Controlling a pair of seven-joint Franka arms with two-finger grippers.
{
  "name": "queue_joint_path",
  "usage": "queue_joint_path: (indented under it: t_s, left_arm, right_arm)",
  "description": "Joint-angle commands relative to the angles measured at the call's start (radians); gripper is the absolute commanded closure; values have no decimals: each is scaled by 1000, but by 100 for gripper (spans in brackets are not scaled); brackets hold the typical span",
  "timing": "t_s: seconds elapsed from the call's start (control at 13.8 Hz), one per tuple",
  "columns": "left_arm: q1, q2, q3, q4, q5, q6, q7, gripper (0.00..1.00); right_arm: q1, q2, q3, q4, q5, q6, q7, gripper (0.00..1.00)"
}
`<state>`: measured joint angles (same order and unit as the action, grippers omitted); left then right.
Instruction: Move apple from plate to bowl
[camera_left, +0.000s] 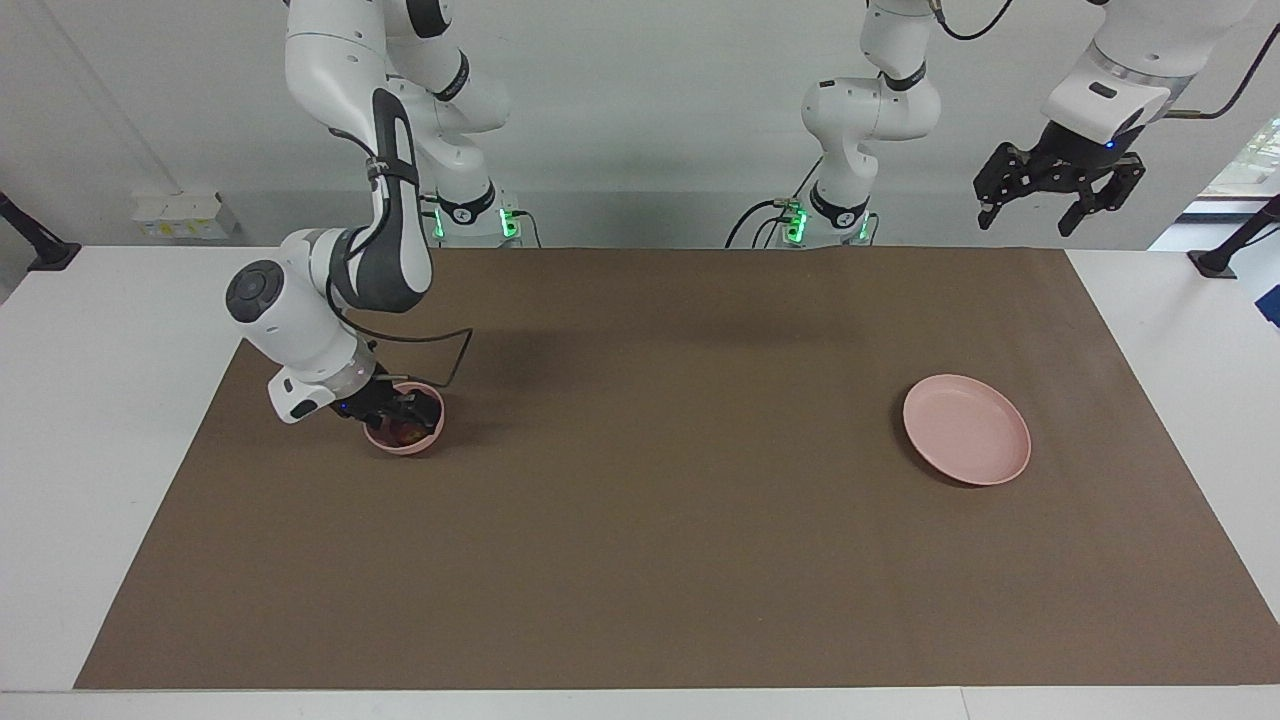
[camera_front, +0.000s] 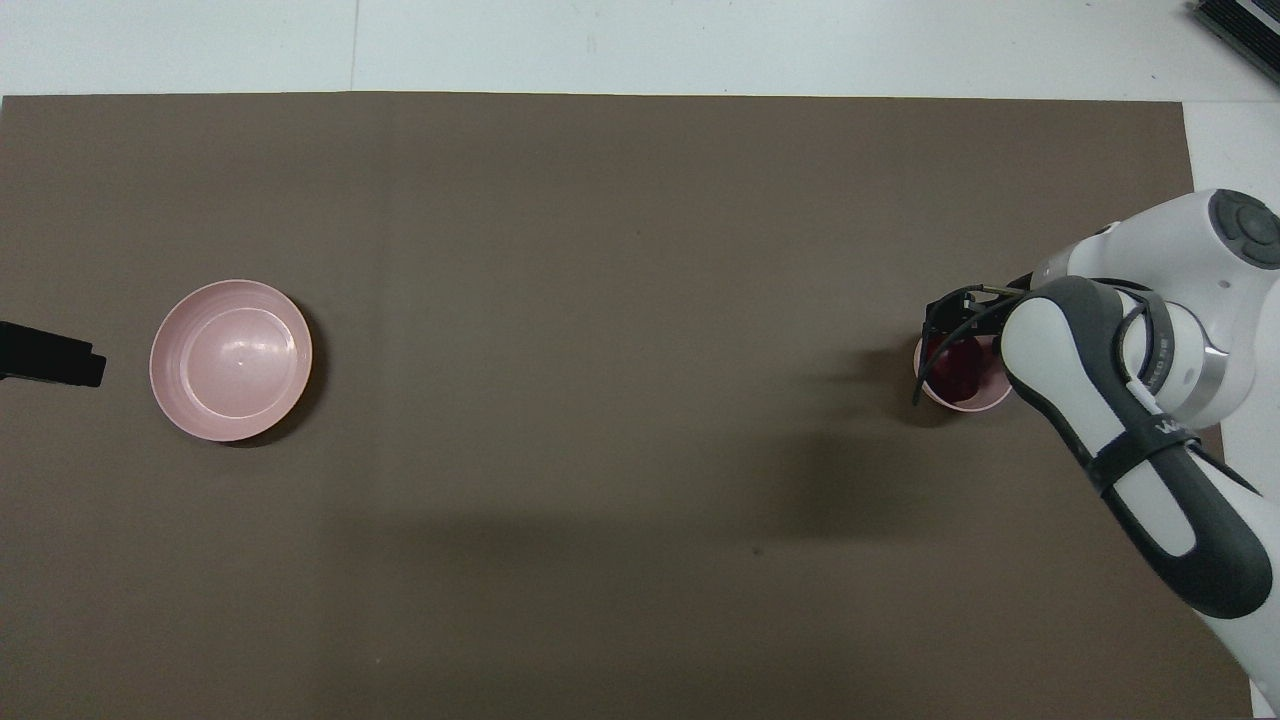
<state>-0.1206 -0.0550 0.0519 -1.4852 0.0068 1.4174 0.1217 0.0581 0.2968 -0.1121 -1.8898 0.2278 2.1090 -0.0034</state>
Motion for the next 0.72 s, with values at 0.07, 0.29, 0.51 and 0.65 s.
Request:
queue_joint_path:
  t_s: [0.07,0.29,0.51,0.65]
  left_arm:
    - [6,-16,2,-18,-11,20,21,0]
    - [7,-17,3,-20,-11,12,19,0]
    - [7,-17,3,-20,-11,12,19,0]
    - [6,-17,2,-18,-11,15,18,0]
  right_arm:
    - [-1,-39,11,92,-108,-101,31,0]
    - [2,-115,11,95,-171,-107,28,0]
    - [2,-238,11,118,-231,-209,26,0]
    - [-1,-278,14,216,-237,-367,25,0]
